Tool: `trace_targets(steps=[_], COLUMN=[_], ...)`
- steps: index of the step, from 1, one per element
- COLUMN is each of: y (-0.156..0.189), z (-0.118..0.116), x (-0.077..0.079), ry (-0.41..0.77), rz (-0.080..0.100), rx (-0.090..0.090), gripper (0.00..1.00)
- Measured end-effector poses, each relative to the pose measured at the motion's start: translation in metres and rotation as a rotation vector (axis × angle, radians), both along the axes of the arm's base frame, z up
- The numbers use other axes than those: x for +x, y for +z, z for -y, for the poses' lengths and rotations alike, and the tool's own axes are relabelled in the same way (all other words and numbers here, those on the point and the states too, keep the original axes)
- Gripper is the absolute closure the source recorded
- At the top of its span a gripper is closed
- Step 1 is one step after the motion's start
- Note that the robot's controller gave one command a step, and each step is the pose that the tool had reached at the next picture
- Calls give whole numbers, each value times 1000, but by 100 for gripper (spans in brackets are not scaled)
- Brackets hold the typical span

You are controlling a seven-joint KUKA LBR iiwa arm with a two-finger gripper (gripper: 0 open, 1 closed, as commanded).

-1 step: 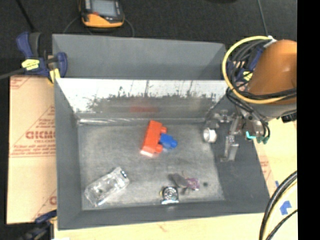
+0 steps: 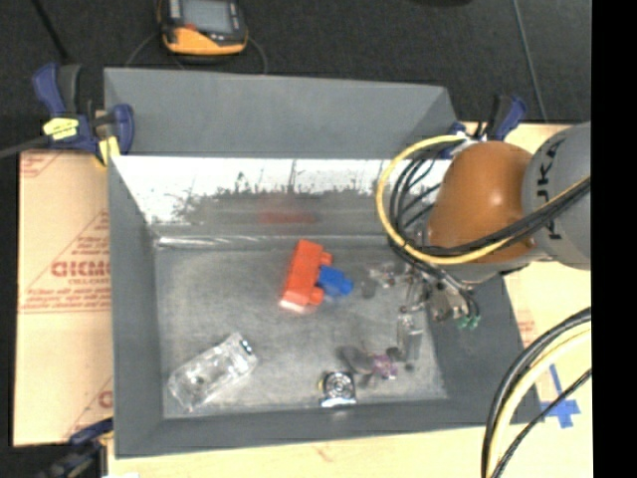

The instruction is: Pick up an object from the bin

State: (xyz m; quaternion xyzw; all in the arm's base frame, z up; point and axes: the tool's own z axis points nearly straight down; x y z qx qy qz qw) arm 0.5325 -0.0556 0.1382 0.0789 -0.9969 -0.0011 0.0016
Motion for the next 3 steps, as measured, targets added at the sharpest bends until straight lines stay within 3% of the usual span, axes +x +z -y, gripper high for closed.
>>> trace_targets(steps=[1,2,3], y=[-68,-67,159], z=[23,22,39], x=[-48,-48,-54], ry=[246,250,282], rz=[13,11,16], rx=[-3,-4,-6], gripper=[0,100,100])
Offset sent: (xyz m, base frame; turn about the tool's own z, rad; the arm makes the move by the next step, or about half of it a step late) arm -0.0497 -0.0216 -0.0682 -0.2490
